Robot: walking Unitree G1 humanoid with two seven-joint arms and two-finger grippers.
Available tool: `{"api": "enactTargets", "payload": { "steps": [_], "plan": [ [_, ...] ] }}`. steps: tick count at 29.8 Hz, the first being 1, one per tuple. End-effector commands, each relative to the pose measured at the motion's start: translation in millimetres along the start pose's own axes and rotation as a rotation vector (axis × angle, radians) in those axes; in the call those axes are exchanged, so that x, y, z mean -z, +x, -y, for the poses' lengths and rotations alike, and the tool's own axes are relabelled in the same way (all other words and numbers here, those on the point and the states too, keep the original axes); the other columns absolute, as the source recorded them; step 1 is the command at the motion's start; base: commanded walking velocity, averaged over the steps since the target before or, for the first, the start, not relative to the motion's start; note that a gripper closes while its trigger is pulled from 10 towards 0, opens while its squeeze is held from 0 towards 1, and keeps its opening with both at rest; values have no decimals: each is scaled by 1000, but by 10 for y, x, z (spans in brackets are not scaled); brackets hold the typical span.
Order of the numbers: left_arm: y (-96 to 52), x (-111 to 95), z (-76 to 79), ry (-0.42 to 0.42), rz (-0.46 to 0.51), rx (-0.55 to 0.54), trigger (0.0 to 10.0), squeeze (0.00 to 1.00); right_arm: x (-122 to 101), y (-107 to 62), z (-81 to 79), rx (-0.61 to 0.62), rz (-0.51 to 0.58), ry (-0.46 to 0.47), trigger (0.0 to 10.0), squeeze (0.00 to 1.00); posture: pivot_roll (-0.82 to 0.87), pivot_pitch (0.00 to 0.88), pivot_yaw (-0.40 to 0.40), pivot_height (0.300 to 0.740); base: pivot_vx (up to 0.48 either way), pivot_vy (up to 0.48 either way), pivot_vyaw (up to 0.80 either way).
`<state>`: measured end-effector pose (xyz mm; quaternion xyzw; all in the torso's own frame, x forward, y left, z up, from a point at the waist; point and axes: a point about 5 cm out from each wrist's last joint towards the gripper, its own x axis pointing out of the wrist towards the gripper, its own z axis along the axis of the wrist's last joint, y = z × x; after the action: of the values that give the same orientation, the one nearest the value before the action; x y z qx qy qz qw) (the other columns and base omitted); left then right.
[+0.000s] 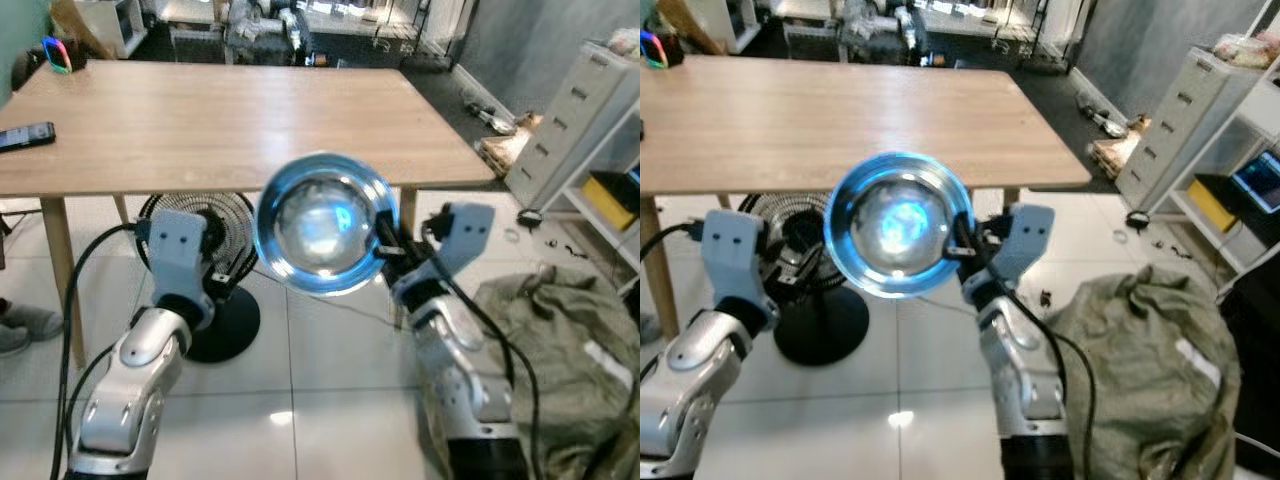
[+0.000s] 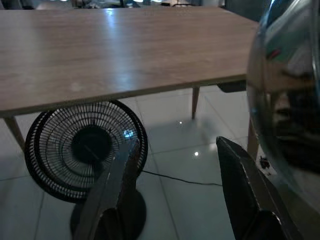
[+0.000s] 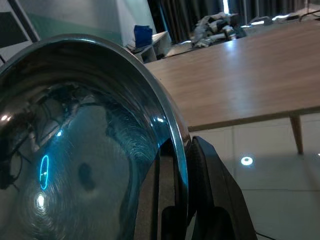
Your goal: Setting the table
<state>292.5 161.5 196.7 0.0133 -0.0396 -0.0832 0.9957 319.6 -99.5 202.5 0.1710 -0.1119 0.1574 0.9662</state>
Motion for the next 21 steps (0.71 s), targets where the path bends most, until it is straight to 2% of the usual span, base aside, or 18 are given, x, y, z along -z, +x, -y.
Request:
{"api": "enactTargets", "payload": {
  "steps": [1, 21],
  "plan": [
    [-2, 10, 48, -11, -5, 17, 10000, 0, -60, -17, 60, 16, 26, 1, 10000, 0, 17, 50, -12, 740, 461, 0, 0],
    [-1, -25, 21, -11, 4, 4, 10000, 0, -81, -11, 60, 17, 32, -2, 10000, 0, 24, 58, -14, 740, 461, 0, 0]
  ]
}}
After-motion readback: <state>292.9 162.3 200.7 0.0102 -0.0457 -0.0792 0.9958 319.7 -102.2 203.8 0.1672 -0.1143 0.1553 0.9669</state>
